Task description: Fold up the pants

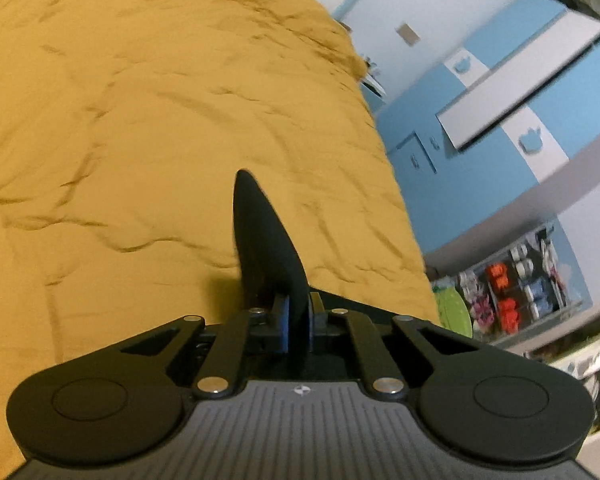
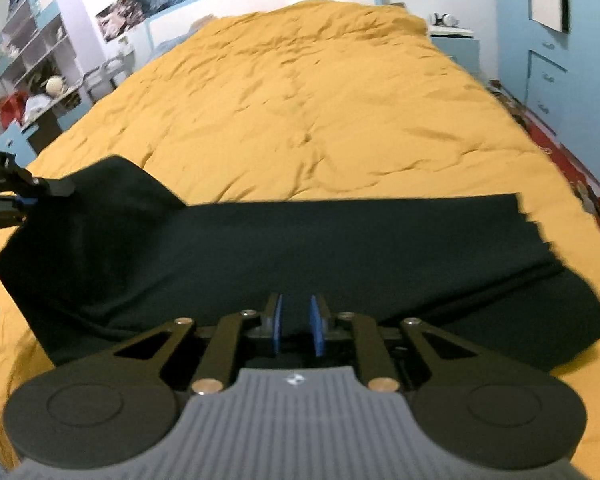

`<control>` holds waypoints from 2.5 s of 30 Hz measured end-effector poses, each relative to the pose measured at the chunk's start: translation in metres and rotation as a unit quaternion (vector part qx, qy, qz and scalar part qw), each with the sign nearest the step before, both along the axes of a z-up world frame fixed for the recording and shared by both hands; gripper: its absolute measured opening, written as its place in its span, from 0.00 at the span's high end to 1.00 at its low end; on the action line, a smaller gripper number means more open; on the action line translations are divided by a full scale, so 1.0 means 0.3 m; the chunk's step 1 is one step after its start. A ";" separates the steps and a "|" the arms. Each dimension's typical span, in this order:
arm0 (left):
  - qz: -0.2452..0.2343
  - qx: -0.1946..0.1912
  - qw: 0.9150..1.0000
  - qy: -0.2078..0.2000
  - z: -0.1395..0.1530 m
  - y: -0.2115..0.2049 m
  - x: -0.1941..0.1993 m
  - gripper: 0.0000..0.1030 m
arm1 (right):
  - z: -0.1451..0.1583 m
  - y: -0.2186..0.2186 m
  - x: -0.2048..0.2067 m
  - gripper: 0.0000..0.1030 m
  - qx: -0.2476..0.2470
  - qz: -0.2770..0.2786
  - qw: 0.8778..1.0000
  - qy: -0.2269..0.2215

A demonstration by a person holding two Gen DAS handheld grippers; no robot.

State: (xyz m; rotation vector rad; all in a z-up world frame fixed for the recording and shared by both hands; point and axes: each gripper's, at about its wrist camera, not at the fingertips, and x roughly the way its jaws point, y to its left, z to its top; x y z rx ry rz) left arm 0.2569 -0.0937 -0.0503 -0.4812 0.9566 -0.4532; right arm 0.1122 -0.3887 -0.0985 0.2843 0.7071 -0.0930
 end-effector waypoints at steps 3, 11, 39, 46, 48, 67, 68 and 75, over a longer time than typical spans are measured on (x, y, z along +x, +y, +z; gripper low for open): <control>-0.026 0.015 1.000 0.001 0.035 -0.136 0.007 0.92 | 0.041 -0.055 -0.040 0.89 -0.004 -0.016 1.000 -0.013; -0.106 0.034 0.993 0.043 -0.083 -0.484 0.009 0.92 | 0.067 -0.129 -0.134 0.89 0.007 -0.034 0.999 -0.036; -0.104 0.121 0.987 -0.007 -0.111 -0.338 -0.037 0.79 | -0.120 -0.156 -0.061 0.79 0.247 -0.038 0.968 0.013; -0.063 0.114 0.991 -0.013 -0.126 -0.214 -0.048 0.79 | 0.031 -0.105 -0.022 0.97 0.213 -0.002 0.977 -0.009; -0.056 0.105 0.993 -0.013 -0.126 -0.185 -0.044 0.79 | 0.124 -0.095 0.002 0.97 0.188 0.019 0.982 -0.020; -0.138 0.085 0.985 -0.057 -0.177 -0.433 0.030 0.87 | 0.342 -0.535 0.009 0.98 0.102 -0.023 0.993 0.050; -0.143 0.086 0.984 -0.059 -0.191 -0.449 0.028 0.87 | 0.311 -0.555 0.005 0.98 0.103 -0.027 0.993 0.054; -0.165 0.094 0.981 -0.045 -0.289 -0.546 0.045 0.87 | 0.111 -0.635 0.008 0.98 0.090 -0.051 0.990 0.091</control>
